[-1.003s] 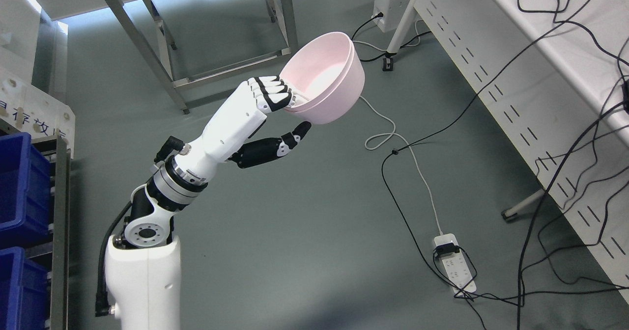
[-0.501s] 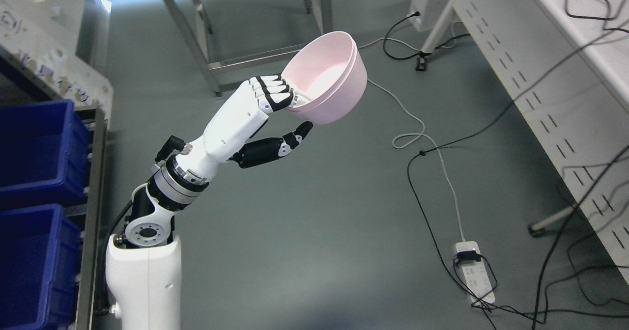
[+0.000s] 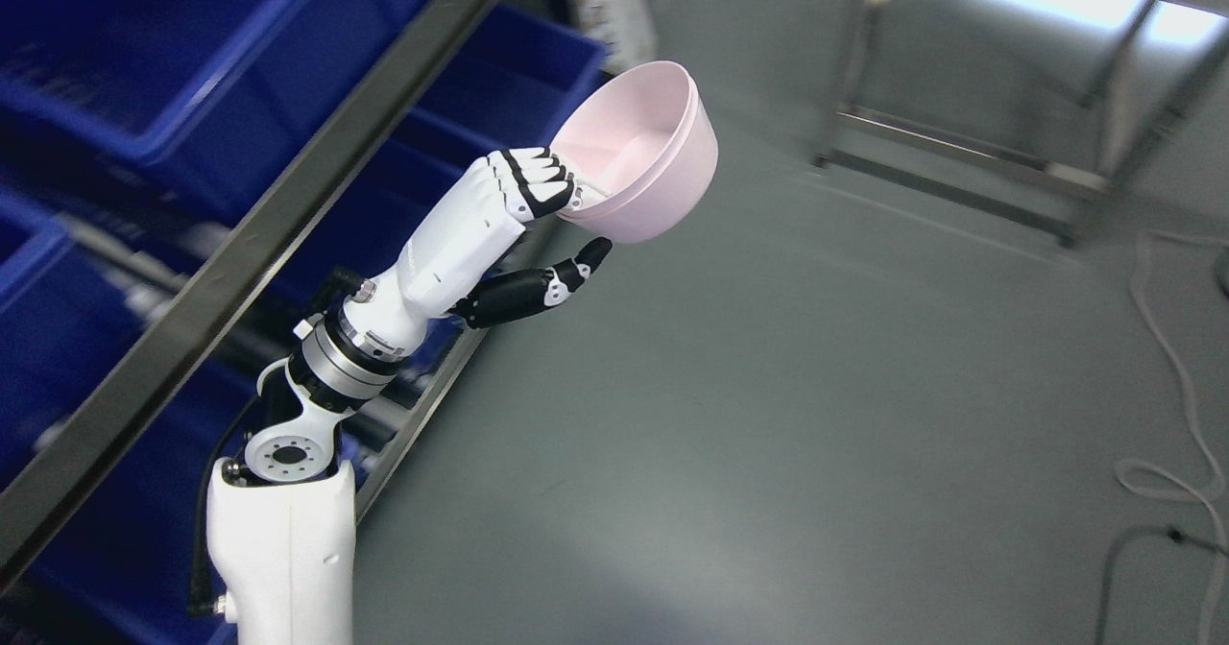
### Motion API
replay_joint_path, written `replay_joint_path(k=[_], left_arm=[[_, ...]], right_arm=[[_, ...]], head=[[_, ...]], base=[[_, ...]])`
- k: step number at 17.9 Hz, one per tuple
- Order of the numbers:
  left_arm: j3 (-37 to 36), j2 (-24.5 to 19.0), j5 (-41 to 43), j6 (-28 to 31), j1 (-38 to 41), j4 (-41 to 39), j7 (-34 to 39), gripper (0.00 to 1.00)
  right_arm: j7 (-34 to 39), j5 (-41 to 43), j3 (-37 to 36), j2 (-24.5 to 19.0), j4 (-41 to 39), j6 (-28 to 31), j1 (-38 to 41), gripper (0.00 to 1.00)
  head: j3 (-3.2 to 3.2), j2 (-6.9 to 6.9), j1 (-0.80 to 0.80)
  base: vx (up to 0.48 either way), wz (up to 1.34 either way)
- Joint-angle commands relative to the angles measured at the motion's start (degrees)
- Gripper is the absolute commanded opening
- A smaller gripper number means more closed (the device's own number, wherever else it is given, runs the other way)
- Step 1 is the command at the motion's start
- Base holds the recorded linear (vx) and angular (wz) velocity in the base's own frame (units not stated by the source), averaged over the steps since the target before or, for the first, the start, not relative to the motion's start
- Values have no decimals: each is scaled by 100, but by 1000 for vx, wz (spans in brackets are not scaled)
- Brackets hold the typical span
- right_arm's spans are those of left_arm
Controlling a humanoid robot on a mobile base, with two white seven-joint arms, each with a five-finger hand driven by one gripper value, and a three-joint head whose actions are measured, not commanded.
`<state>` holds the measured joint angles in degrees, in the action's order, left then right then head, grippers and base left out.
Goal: Stack pink IKEA bowls on left shelf middle
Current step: 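Carry the stacked bowls in the left hand while turning toward the blue bins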
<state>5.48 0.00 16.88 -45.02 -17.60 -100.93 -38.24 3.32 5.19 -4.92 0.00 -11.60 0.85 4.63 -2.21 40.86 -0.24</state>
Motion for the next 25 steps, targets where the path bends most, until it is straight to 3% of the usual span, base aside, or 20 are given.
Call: replay_joint_path(k=[1, 8, 12, 17, 20, 25], left_arm=[[-30, -100, 0, 2, -59, -6, 1, 5], [-109, -100, 0, 2, -736, -6, 9, 5], [-162, -100, 9, 2, -1279, -14, 18, 4], [-285, -100, 657, 976, -2071, 3, -385, 4], [-302, -100, 1325, 1916, -2291, 64, -1009, 5], [-390, -100, 2302, 2673, -3213, 626, -1397, 5]], right_arm=[[20, 0, 0, 100, 0, 3, 3, 100], [11, 0, 0, 100, 0, 3, 3, 100], [11, 0, 0, 100, 0, 3, 3, 100], [20, 0, 0, 100, 0, 3, 3, 100], [20, 0, 0, 100, 0, 3, 3, 100], [20, 0, 0, 100, 0, 3, 3, 100]], head=[[0, 0, 0], [0, 0, 0], [0, -1, 0], [0, -1, 0], [0, -1, 0], [0, -2, 0]], base=[[96, 1824], [107, 1503], [93, 621], [67, 338], [53, 253], [20, 92]])
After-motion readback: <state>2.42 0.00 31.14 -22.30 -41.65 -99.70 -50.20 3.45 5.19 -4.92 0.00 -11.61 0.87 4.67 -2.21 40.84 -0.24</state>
